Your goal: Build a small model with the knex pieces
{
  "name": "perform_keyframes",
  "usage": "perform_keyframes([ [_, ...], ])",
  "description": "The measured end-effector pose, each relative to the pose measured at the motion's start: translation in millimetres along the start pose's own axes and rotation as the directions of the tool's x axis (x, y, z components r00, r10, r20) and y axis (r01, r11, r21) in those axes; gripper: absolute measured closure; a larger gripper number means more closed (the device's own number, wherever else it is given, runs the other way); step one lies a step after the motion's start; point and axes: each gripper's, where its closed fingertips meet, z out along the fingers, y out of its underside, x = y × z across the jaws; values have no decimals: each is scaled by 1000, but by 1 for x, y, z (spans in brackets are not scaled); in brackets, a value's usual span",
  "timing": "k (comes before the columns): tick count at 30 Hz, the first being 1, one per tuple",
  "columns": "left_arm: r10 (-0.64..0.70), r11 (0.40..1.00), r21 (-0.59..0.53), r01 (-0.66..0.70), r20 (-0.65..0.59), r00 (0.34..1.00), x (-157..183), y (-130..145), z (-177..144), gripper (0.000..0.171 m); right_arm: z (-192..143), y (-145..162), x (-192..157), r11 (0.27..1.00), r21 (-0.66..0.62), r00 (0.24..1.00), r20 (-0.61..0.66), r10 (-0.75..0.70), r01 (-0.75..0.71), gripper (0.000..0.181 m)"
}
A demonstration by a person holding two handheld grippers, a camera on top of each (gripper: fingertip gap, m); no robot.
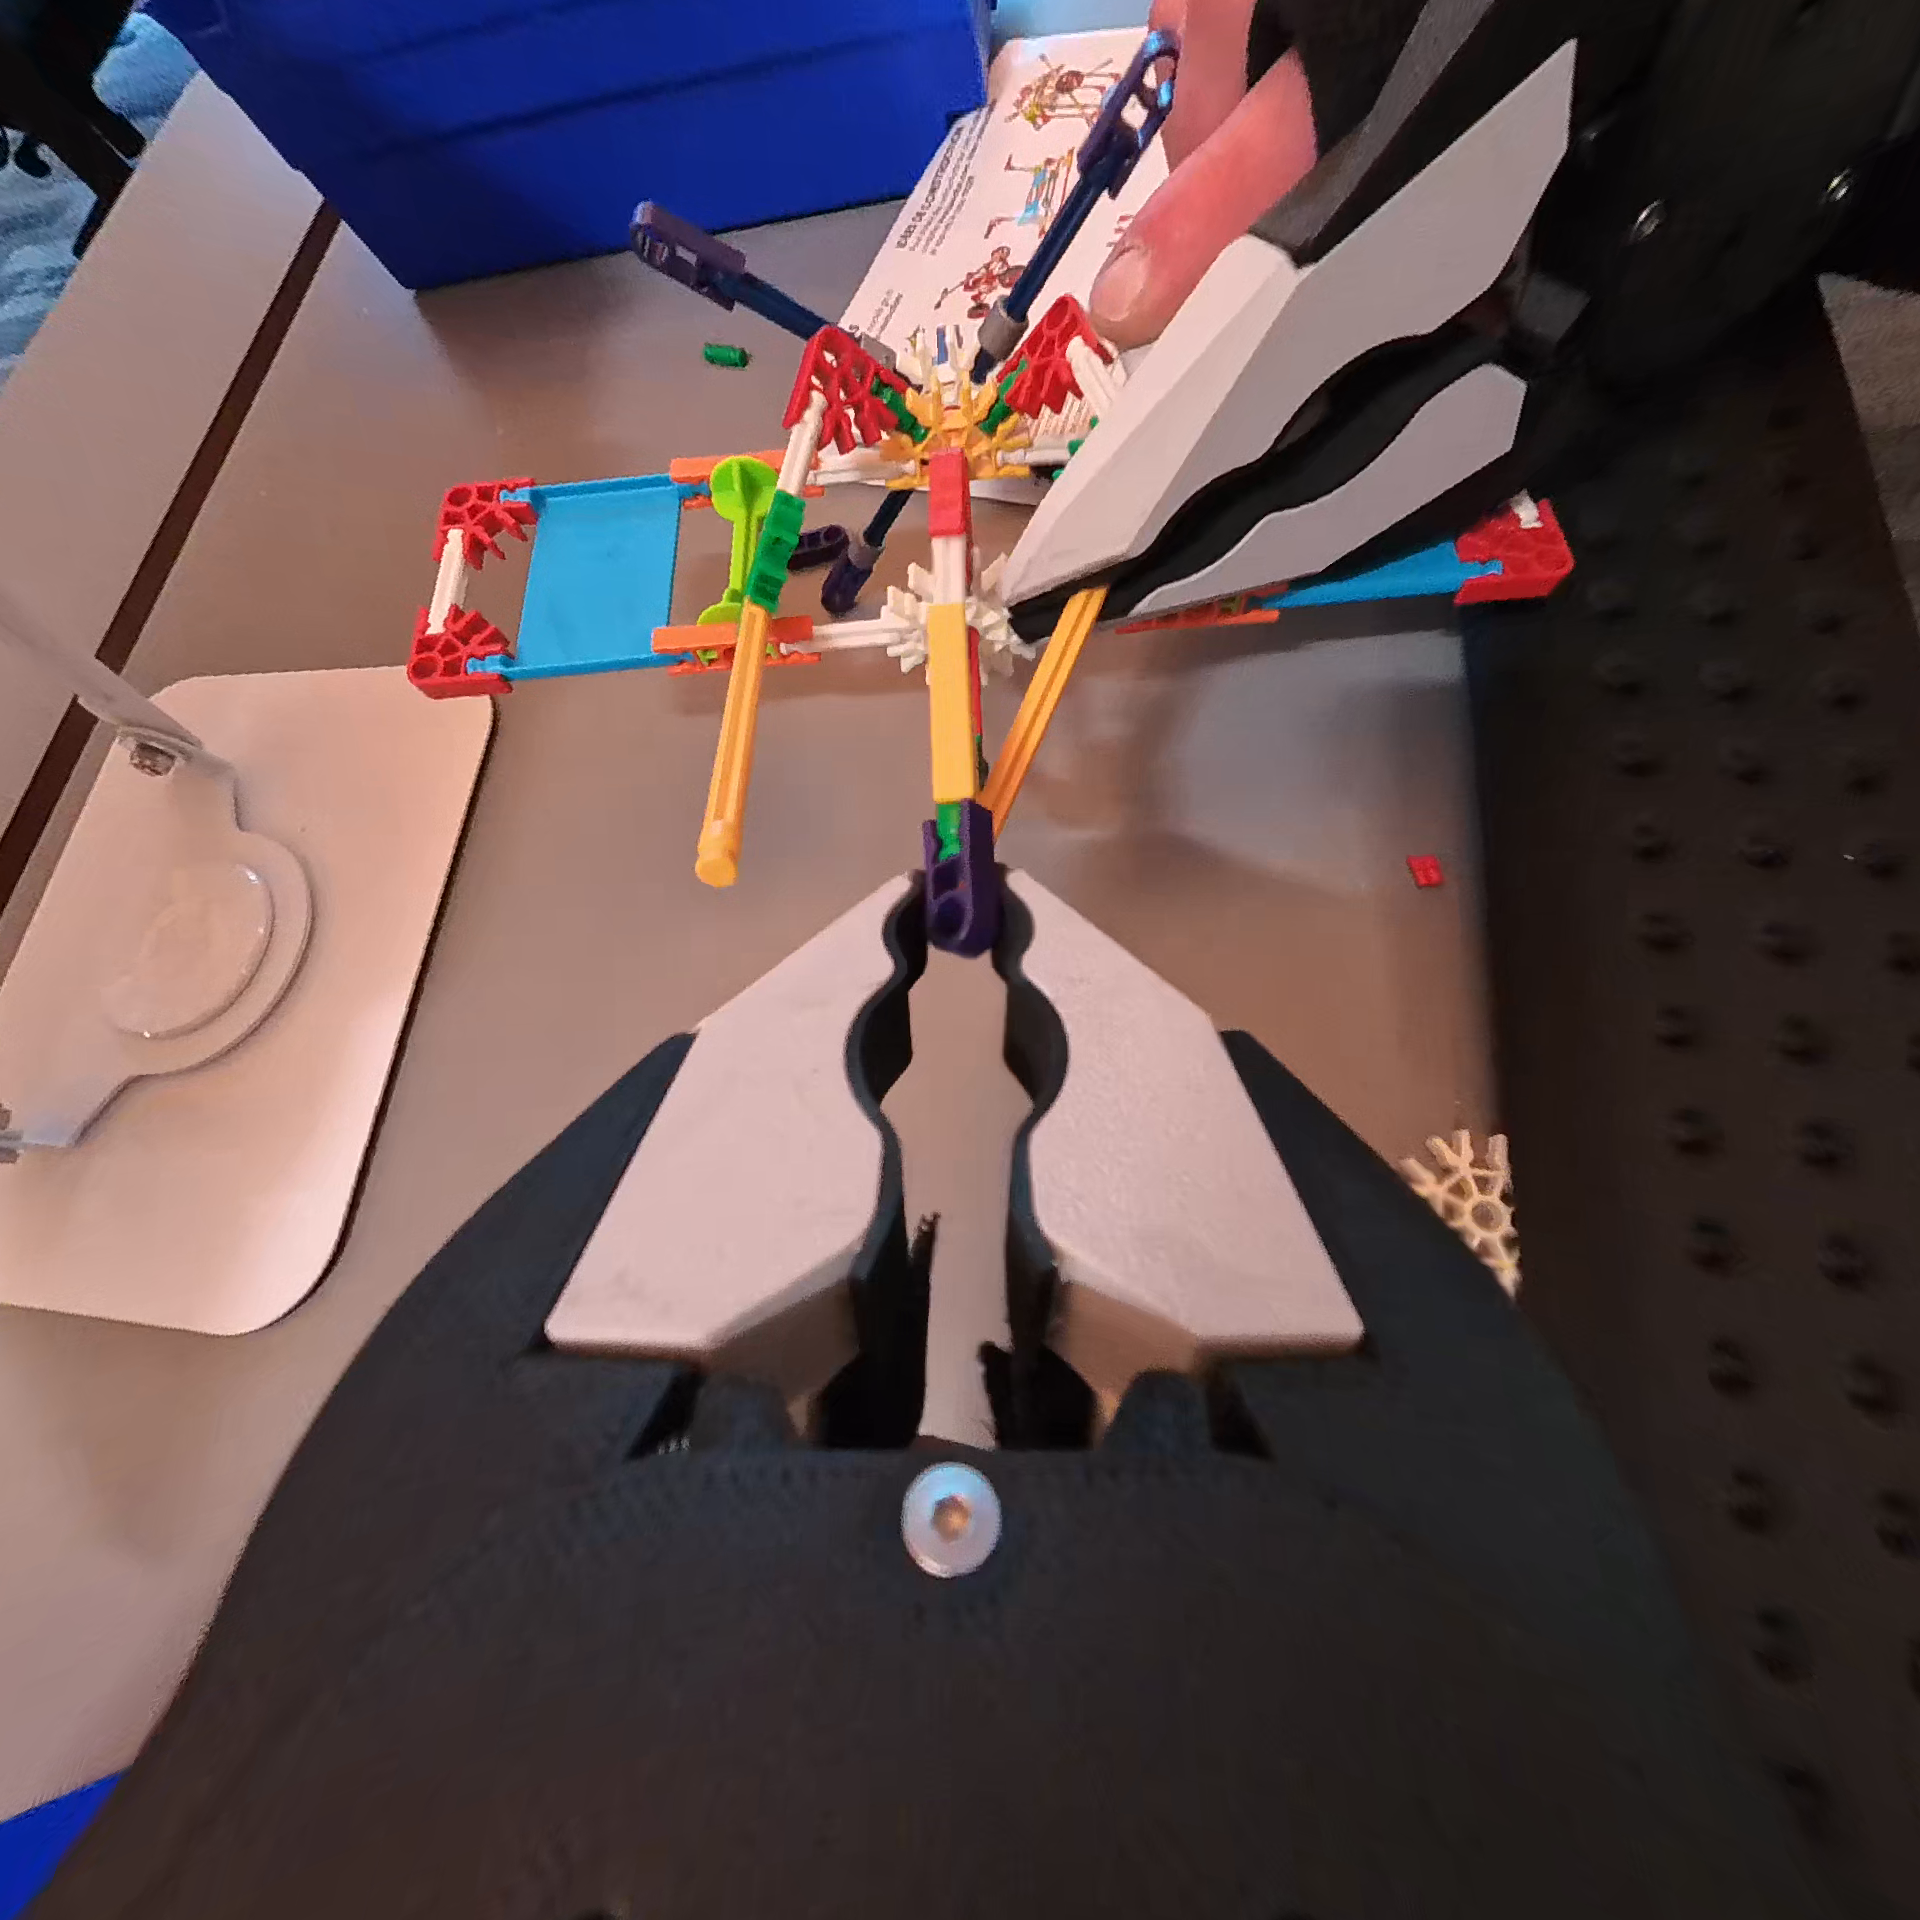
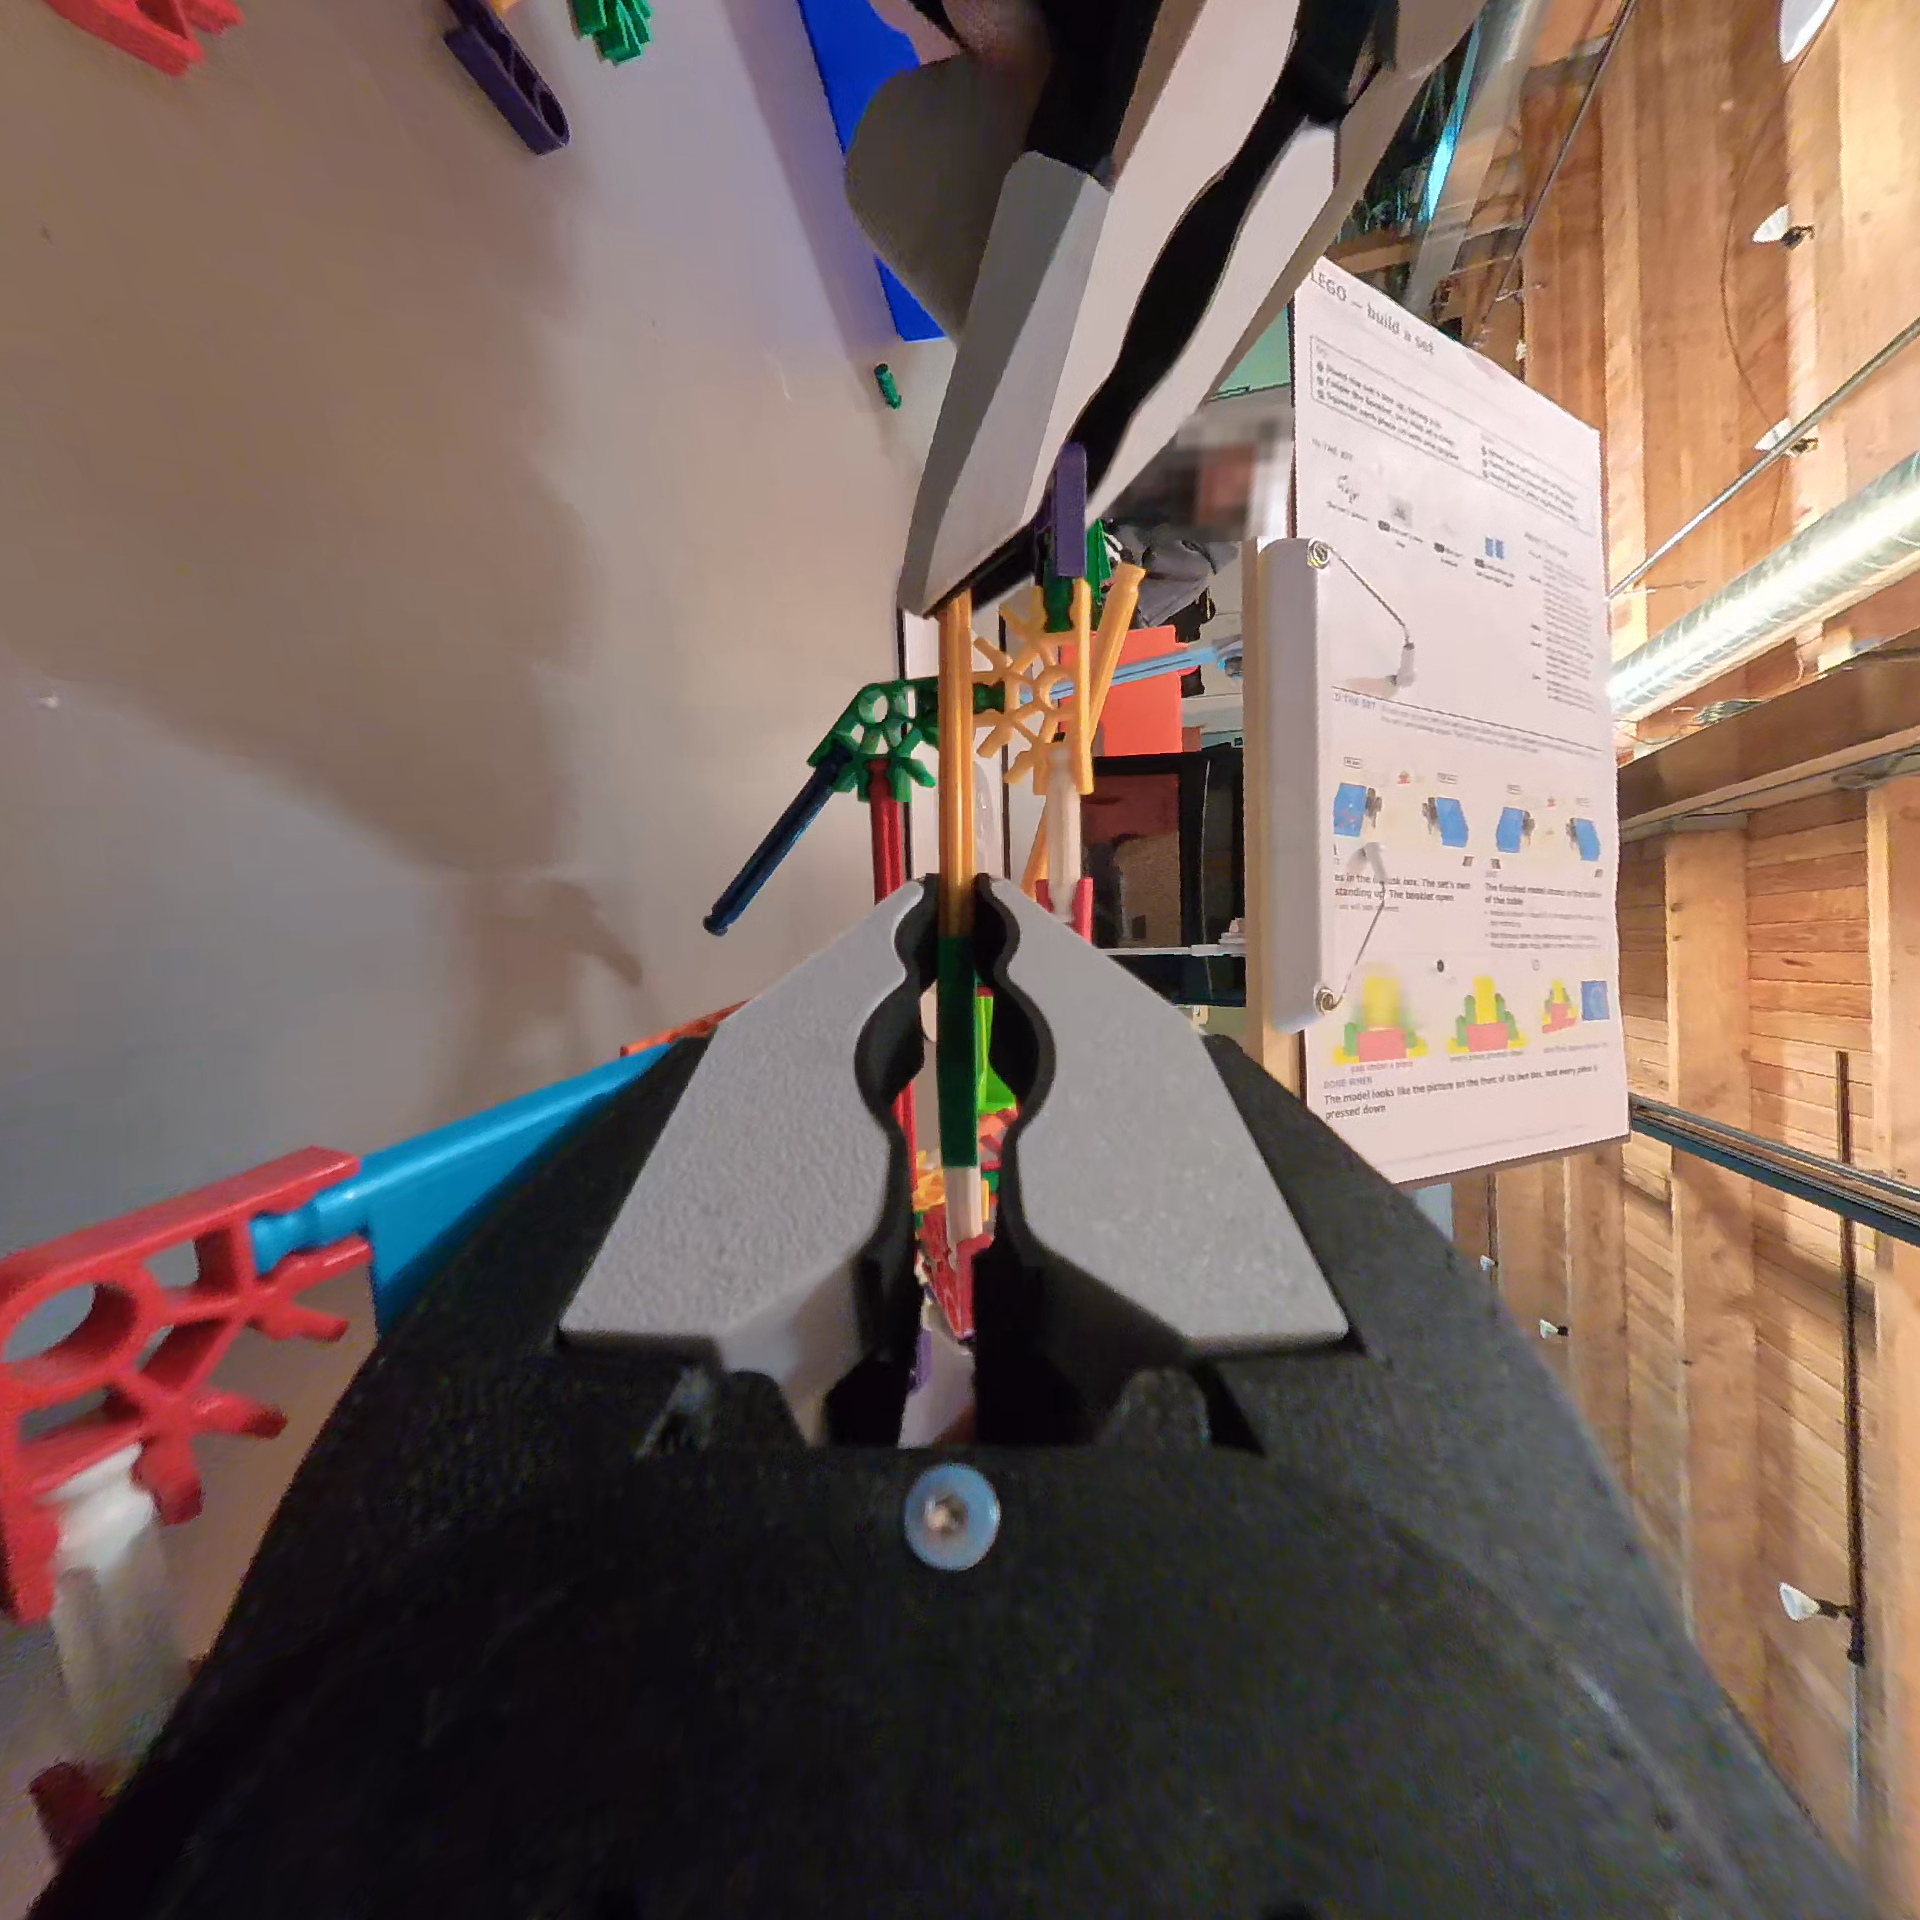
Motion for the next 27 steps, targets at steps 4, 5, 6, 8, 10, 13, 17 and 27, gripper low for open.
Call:
perform_keyframes([
  [4,-32,998,44,34,-46,998,5,-5,3,163,0,-1,0,1000,0,1000,1,2,-2,179],
  [5,-36,998,46,39,-52,998,6,-6,3,165,1,0,0,1000,-2,1000,3,5,-5,179],
  [6,-44,998,46,47,-59,997,6,-6,4,165,0,1,-1,1000,-2,1000,10,14,-14,179],
  [8,-47,997,53,51,-70,996,7,-7,4,165,-3,0,-2,1000,7,999,39,30,-30,178],
  [10,-35,998,43,38,-61,998,6,-5,5,166,-11,-9,-1,993,51,988,114,104,-110,173],
  [13,-38,998,52,41,-67,997,6,-7,4,167,-19,-16,12,966,65,950,213,230,-249,170],
  [17,-28,998,46,31,-62,998,6,-6,6,167,-12,-15,34,926,10,871,343,352,-378,164],
  [27,3,1000,30,-1,-61,998,9,-4,9,166,17,-17,8,913,-126,527,782,332,-388,174],
])
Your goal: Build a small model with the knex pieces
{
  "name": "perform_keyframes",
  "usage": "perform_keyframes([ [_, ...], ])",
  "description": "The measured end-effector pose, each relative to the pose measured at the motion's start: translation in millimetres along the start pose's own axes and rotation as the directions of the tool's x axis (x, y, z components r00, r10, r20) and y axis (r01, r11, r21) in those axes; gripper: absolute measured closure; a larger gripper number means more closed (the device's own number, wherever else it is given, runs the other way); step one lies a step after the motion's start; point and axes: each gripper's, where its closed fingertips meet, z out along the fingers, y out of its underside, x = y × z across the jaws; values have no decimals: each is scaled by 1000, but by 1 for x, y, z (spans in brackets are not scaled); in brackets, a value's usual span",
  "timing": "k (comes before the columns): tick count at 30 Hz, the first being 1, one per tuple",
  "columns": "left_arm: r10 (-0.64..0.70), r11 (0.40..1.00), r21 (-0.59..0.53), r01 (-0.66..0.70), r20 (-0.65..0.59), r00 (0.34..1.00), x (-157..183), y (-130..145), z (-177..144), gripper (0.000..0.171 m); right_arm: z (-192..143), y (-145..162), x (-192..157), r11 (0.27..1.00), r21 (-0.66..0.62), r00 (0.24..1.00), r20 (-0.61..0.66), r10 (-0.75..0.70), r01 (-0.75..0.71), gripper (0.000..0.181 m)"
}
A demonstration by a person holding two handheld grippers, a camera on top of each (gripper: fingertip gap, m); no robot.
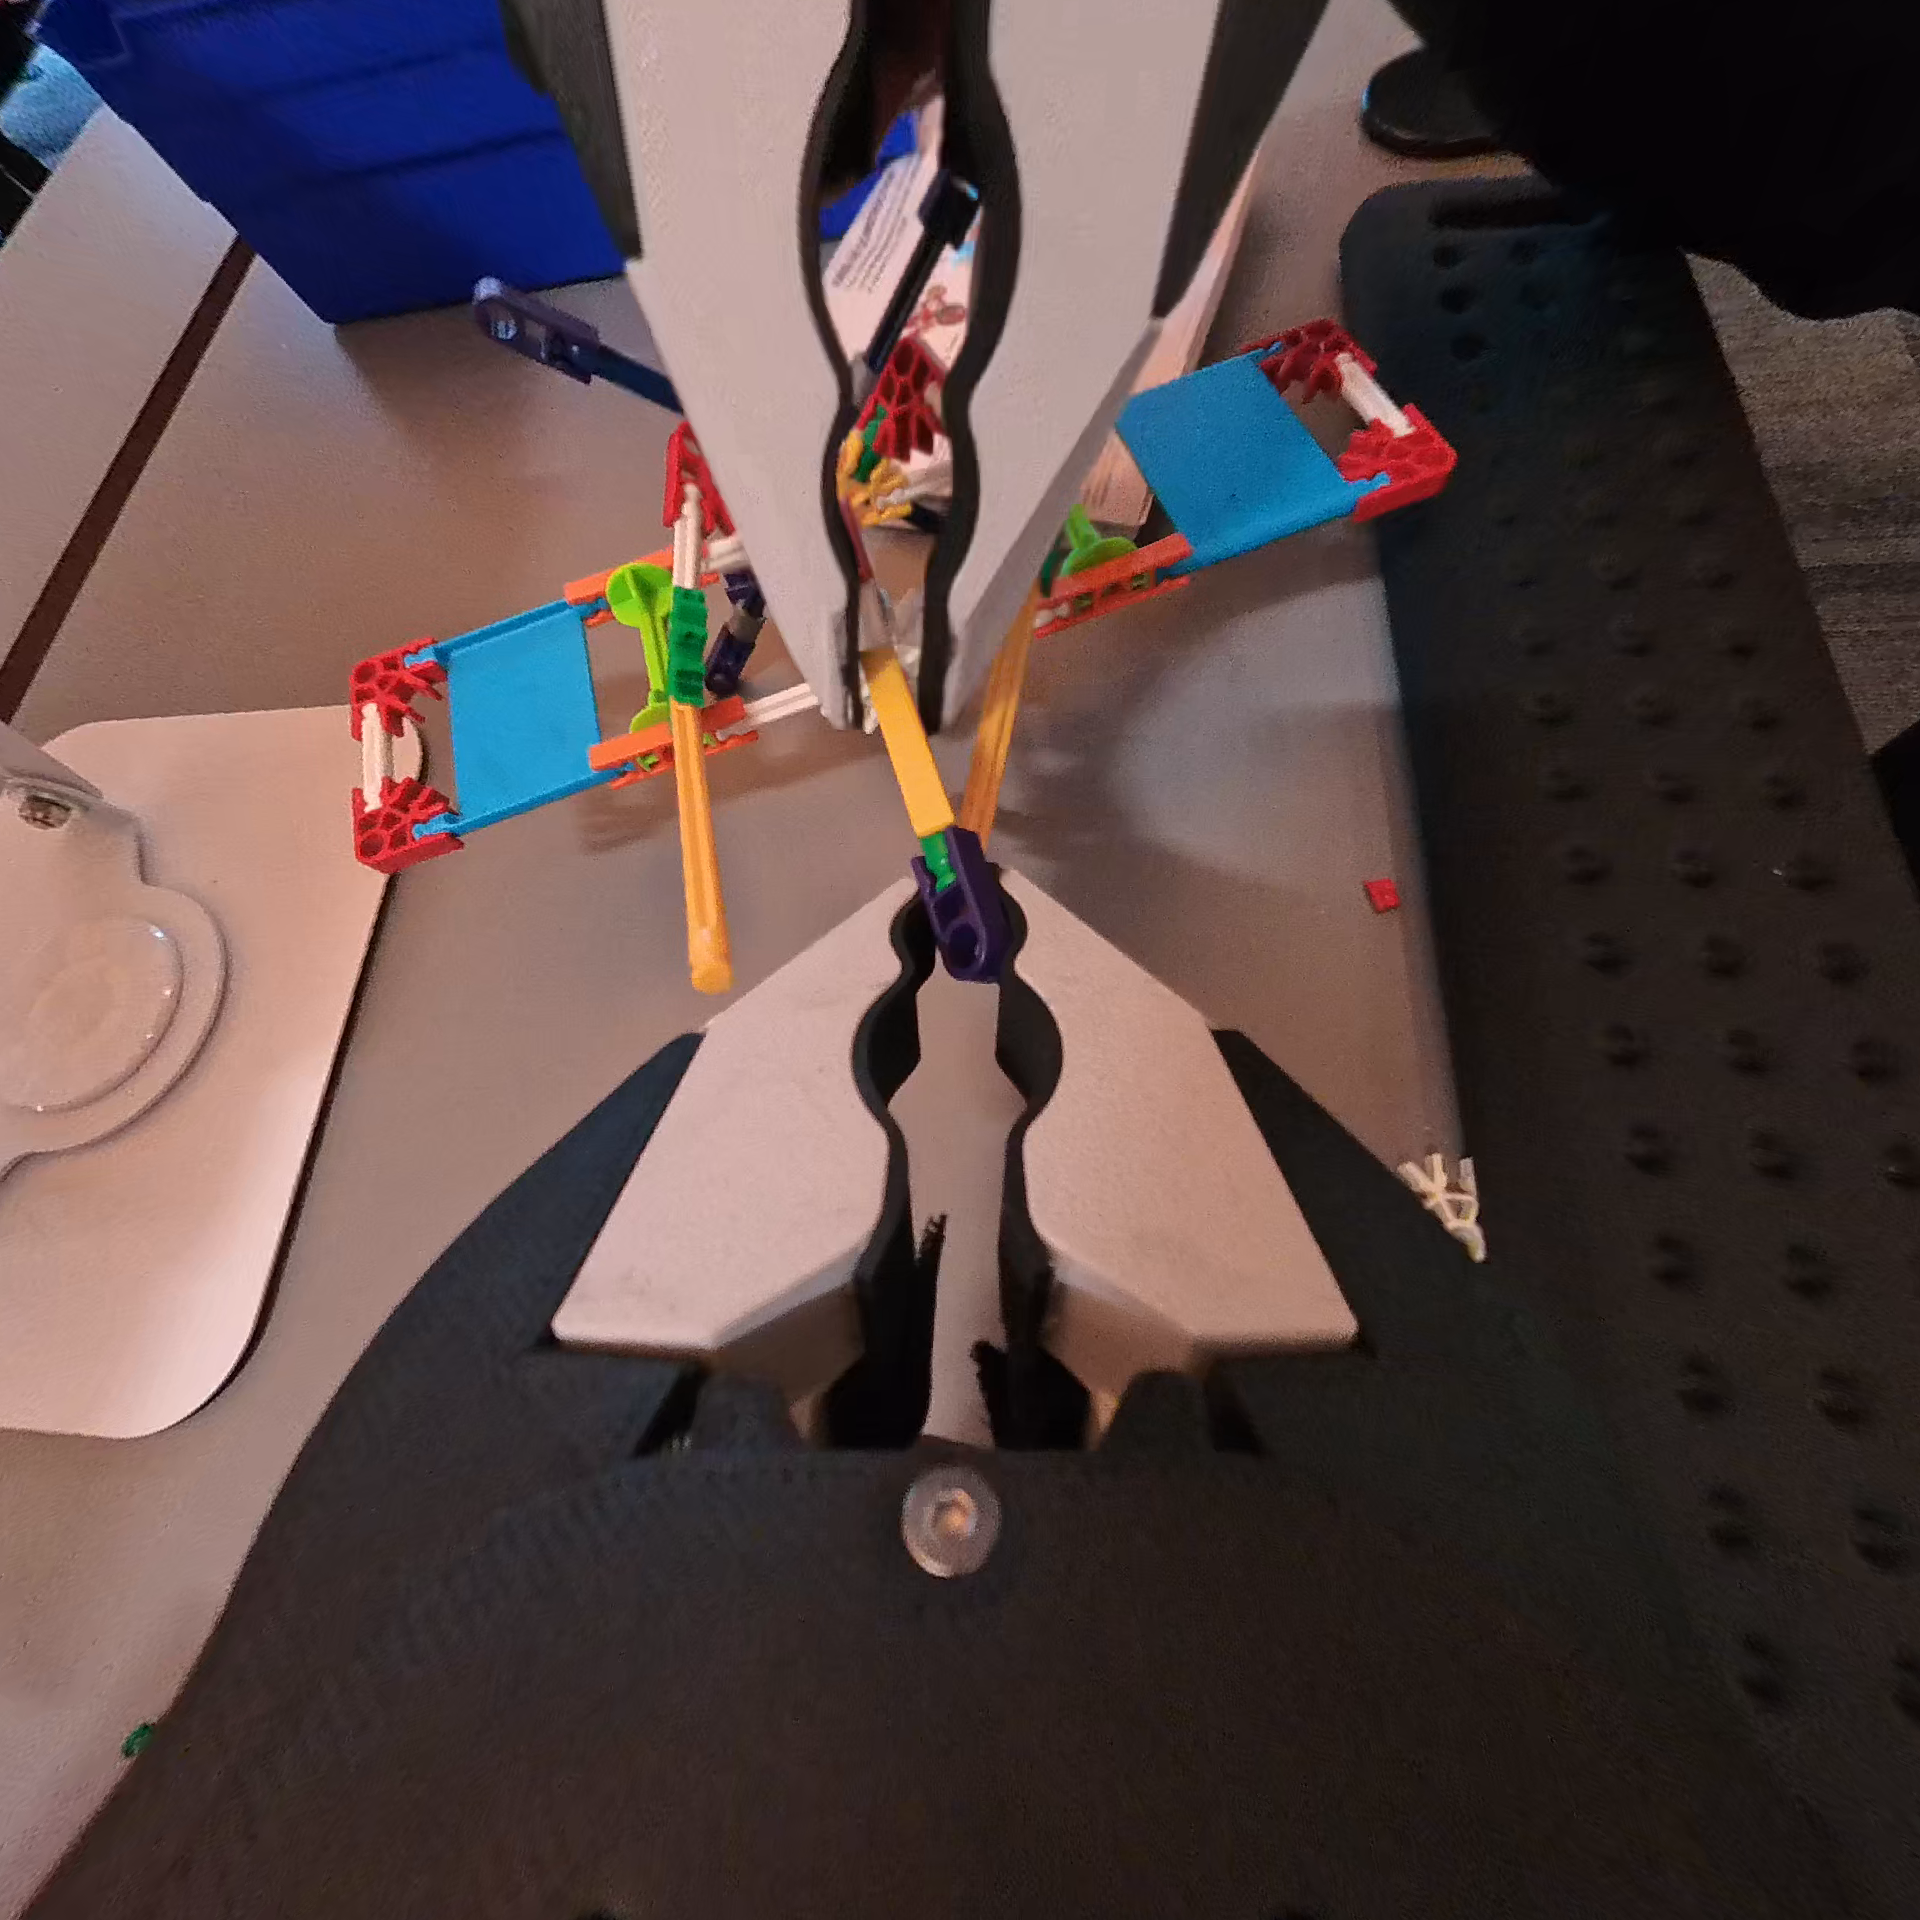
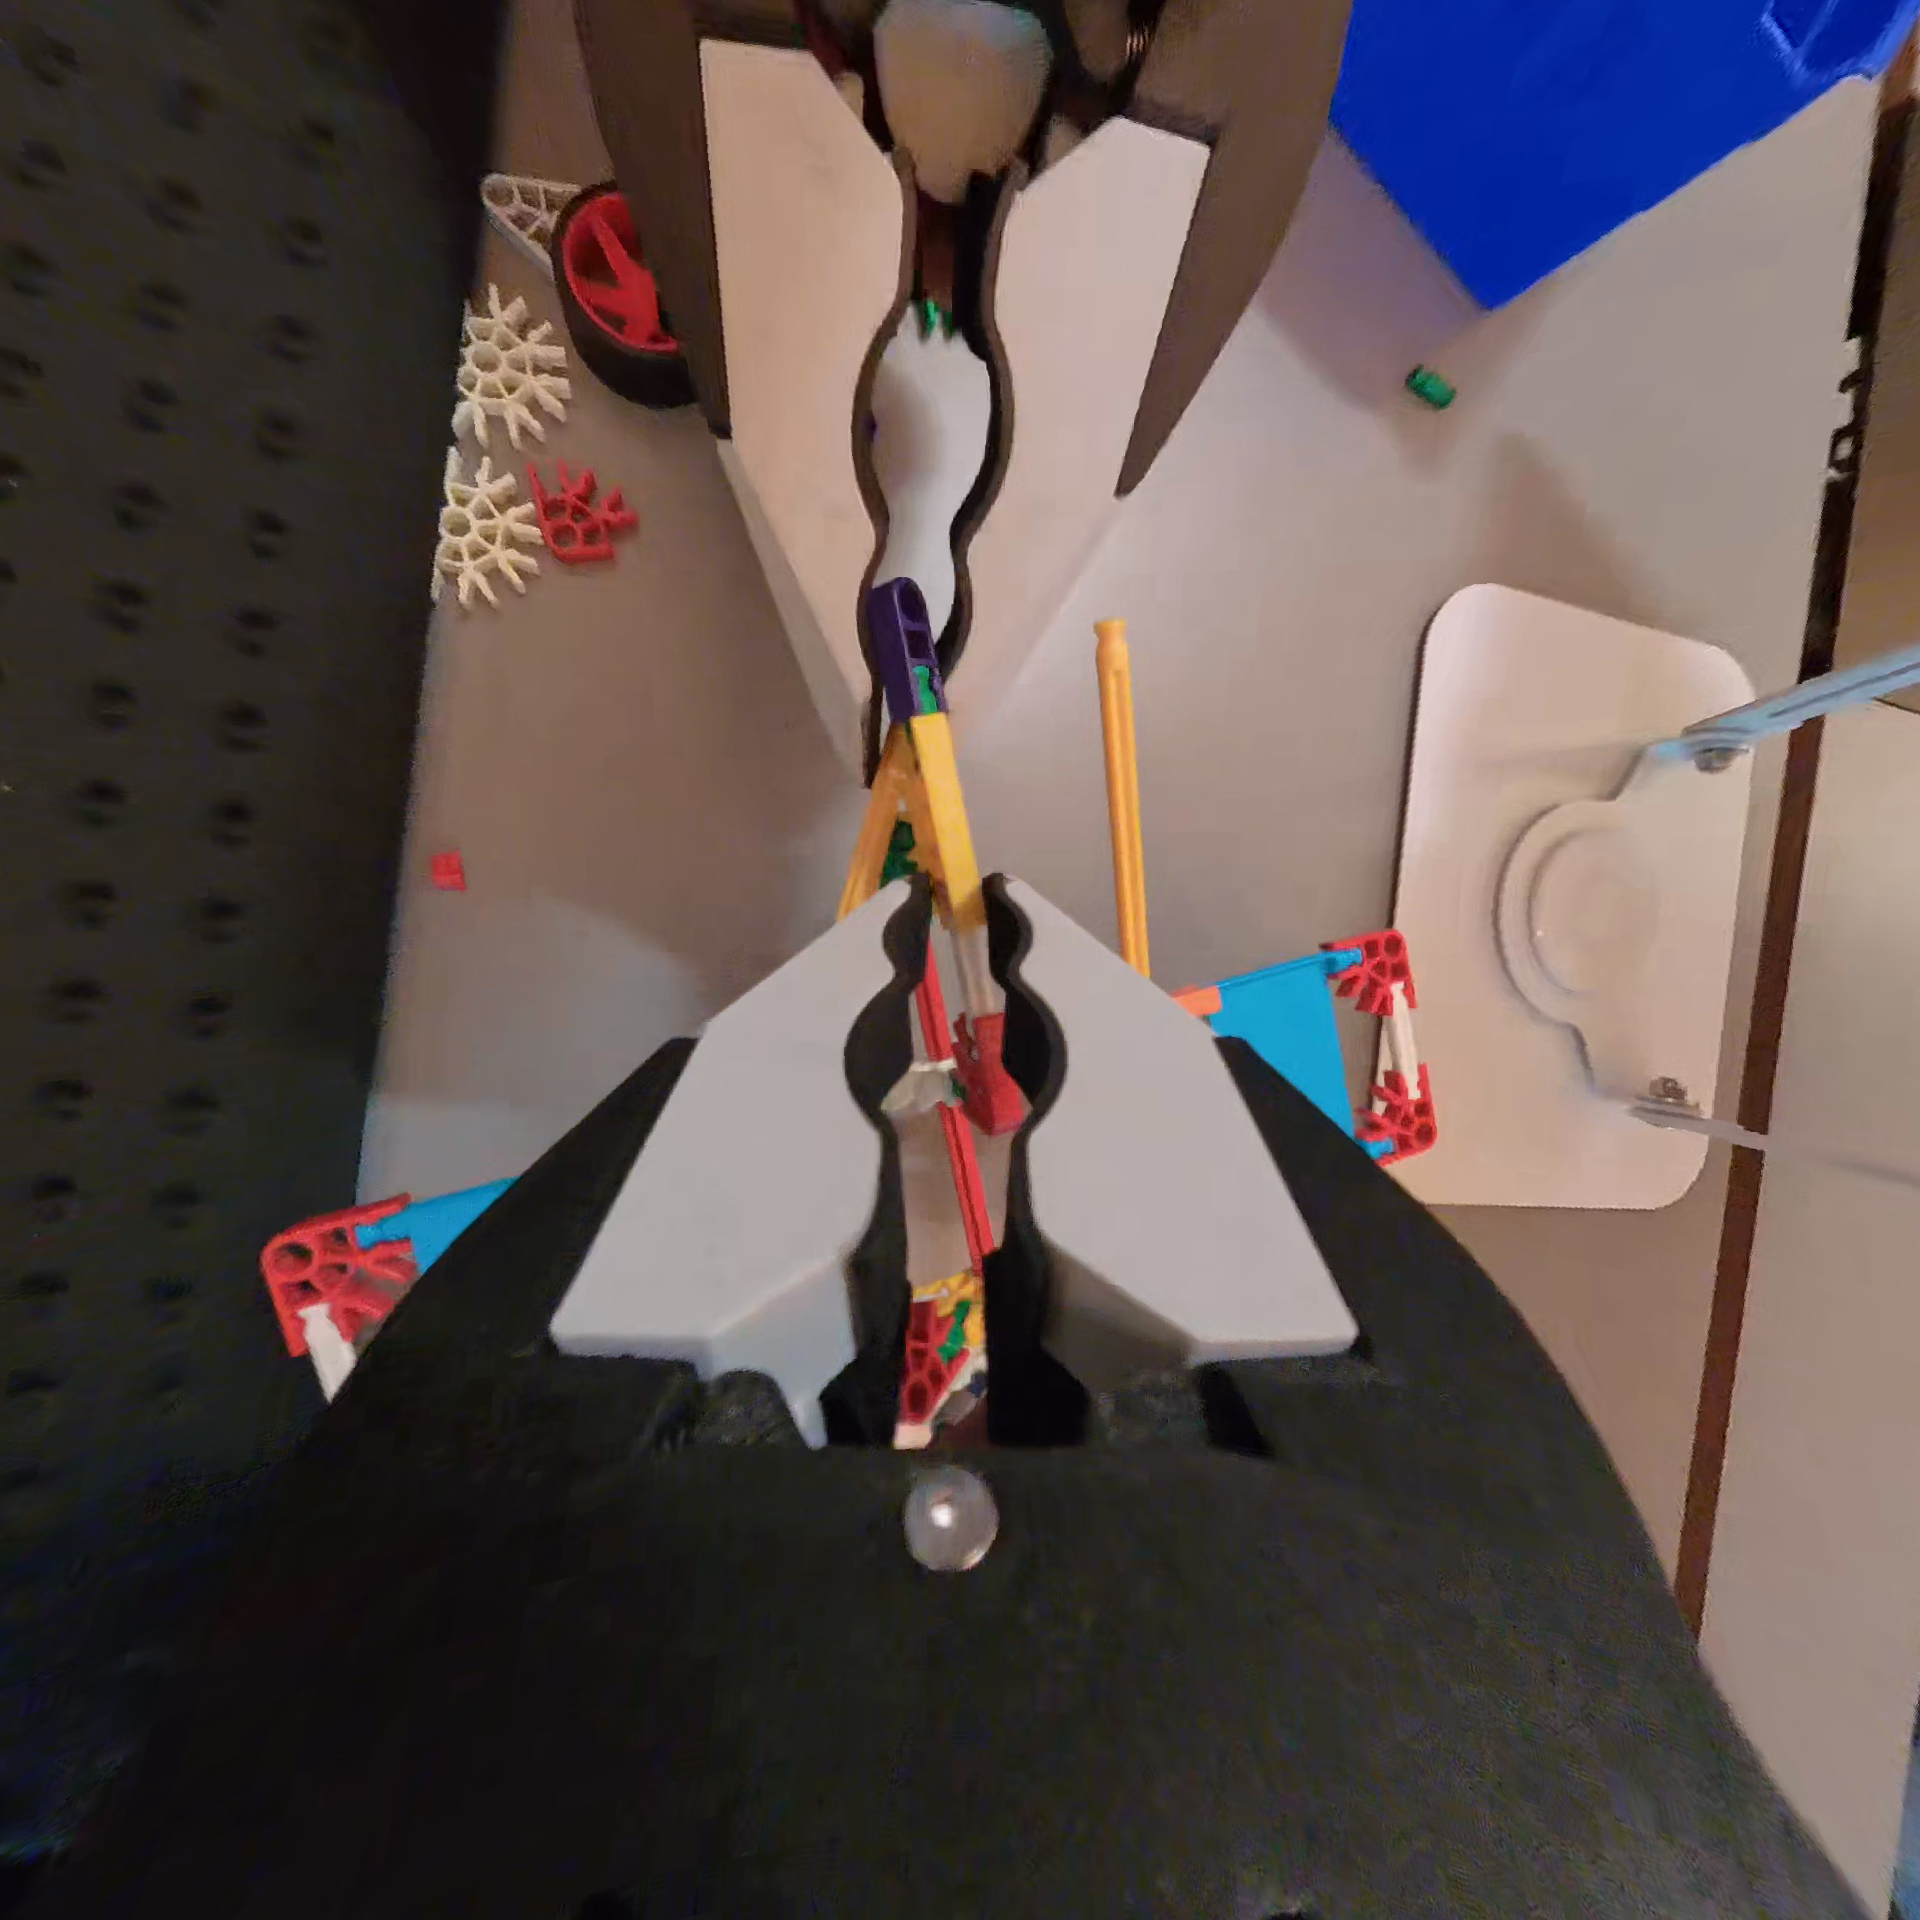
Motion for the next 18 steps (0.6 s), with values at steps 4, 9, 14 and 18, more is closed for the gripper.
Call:
perform_keyframes([
  [4,-1,1000,1,1,-1,1000,-1,2,1,166,1,0,1,1000,23,999,33,20,-21,174],
  [9,1,1000,11,-1,5,1000,-2,0,1,167,-3,2,4,996,66,997,29,65,-67,175],
  [14,6,999,35,-8,39,999,-6,-5,-1,166,-7,3,11,991,81,994,9,106,-107,175],
  [18,-4,999,48,2,46,999,-8,-7,0,167,-7,5,16,989,74,992,-17,128,-126,176],
])
